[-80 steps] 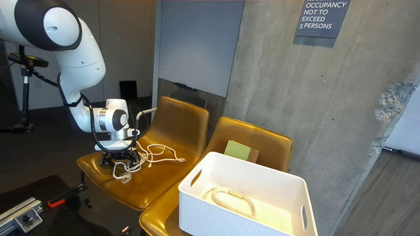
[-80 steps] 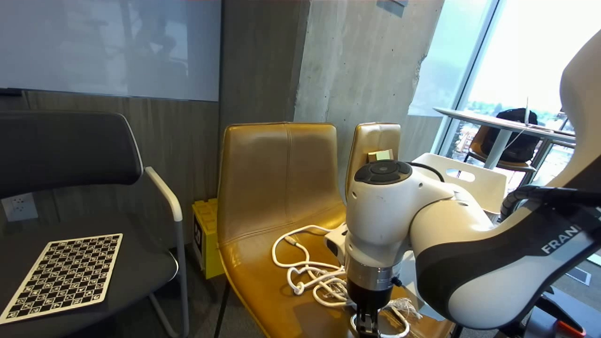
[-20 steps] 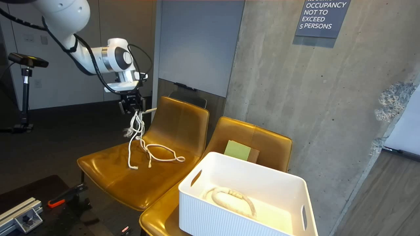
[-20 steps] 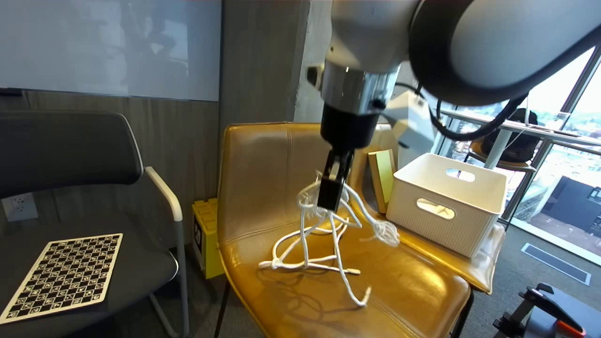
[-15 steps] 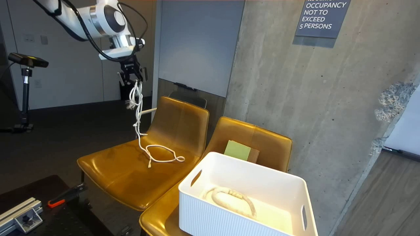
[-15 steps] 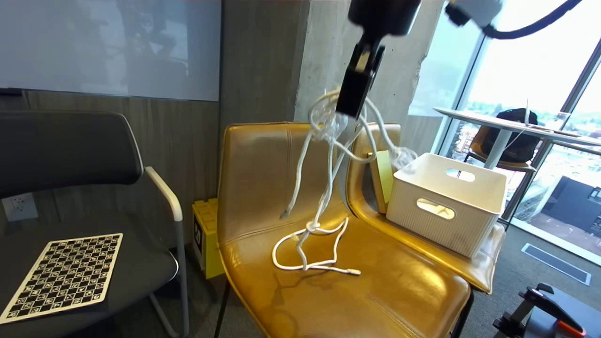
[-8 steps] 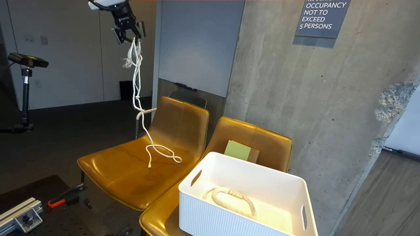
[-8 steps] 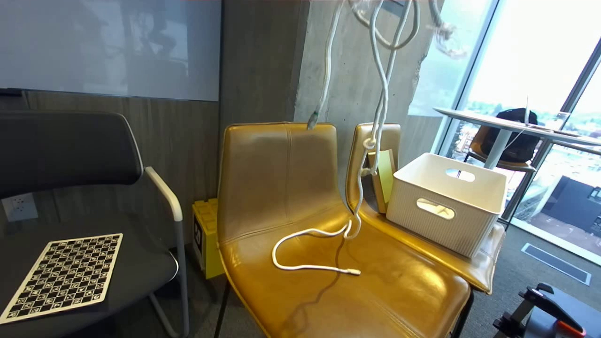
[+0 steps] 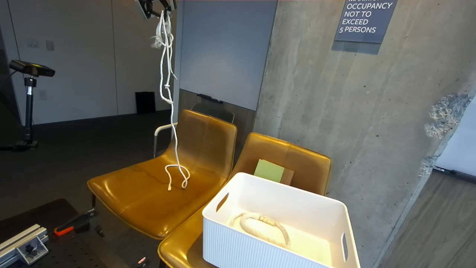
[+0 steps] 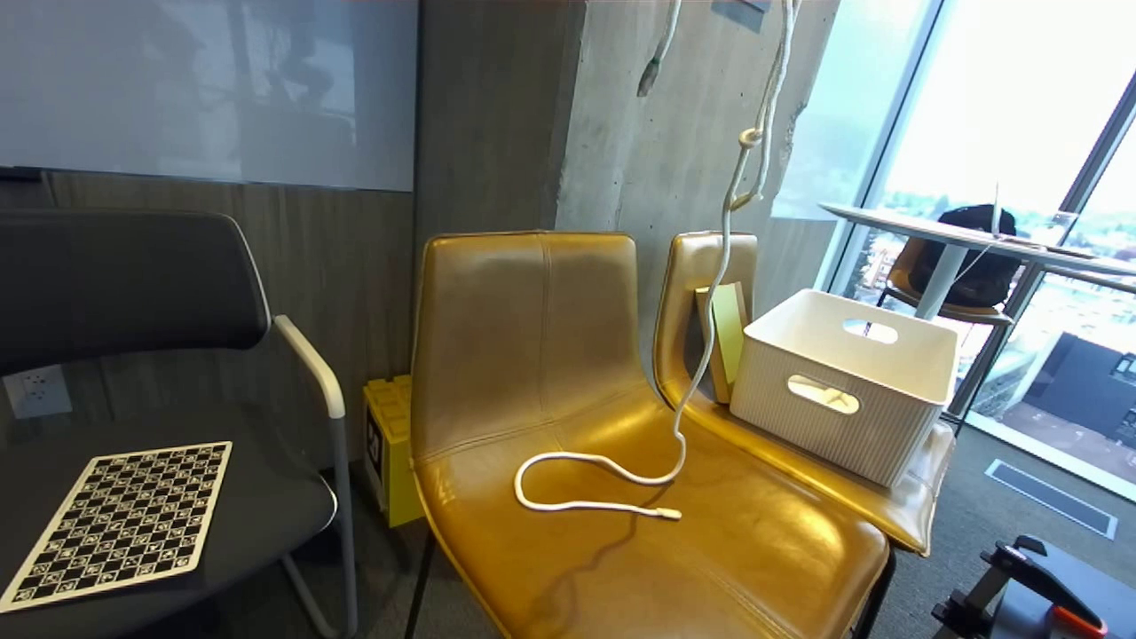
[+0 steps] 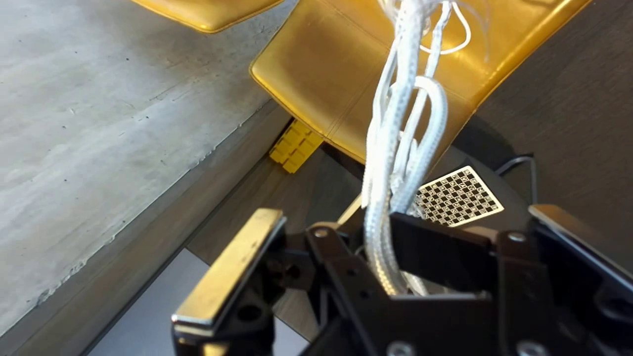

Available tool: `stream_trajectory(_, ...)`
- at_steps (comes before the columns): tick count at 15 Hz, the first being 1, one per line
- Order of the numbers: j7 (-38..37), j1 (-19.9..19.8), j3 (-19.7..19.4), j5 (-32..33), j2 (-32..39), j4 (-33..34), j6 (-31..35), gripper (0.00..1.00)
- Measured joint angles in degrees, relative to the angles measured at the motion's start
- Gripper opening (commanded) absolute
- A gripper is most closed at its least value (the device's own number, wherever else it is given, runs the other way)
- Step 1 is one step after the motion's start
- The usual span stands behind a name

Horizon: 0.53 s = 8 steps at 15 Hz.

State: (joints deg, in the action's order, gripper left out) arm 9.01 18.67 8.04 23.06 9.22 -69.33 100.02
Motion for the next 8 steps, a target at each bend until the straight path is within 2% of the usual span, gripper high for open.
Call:
stream_trajectory(7, 0.2, 0.1, 0.0, 0.3, 1.4, 3.5, -2.3, 0.0)
stream_trajectory(8, 0.2, 0.1, 0.0, 0.5, 1.7, 4.0, -2.9, 0.08)
